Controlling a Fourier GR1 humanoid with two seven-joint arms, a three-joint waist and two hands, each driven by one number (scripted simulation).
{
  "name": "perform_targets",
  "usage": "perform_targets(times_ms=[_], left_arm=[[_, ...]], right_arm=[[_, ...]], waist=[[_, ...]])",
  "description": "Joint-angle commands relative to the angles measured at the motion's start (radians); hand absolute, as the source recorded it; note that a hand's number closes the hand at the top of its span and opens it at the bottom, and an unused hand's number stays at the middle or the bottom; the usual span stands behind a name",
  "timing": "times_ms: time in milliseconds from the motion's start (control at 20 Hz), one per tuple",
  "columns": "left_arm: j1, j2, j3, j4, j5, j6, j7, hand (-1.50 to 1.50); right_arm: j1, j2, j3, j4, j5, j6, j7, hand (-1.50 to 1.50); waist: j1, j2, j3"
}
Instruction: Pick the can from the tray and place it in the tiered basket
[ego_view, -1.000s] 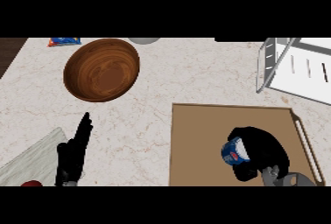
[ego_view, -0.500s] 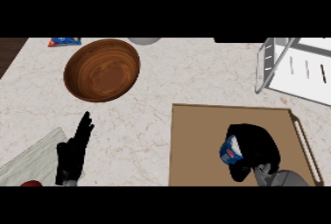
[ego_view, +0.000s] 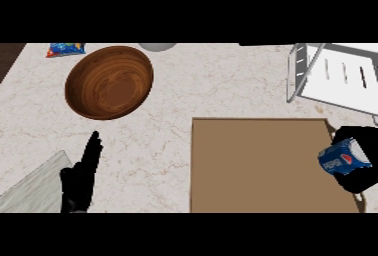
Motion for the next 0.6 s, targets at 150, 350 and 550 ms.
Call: perform_targets(times_ms=[150, 350, 550], left_arm=[[0.041, 0.005, -0.002, -0.004, 0.002, -0.006, 0.006, 0.00], [-0.007, 0.005, 0.010, 0.020, -0.003, 0.005, 0.039, 0.00], [0.013, -0.013, -0.009, 0.019, -0.003, -0.006, 0.013, 0.00]], right_arm=[[0.011, -0.185, -0.408, 0.233, -0.310, 0.010, -0.399, 1.50], [-0.027, -0.289, -0.613, 0.346, -0.477, 0.122, -0.503, 1.50], [-0.042, -0.418, -0.760, 0.459, -0.520, 0.175, -0.649, 1.50]], waist=[[-0.007, -0.001, -0.003], [-0.015, -0.002, -0.006], [0.010, 0.000, -0.007]])
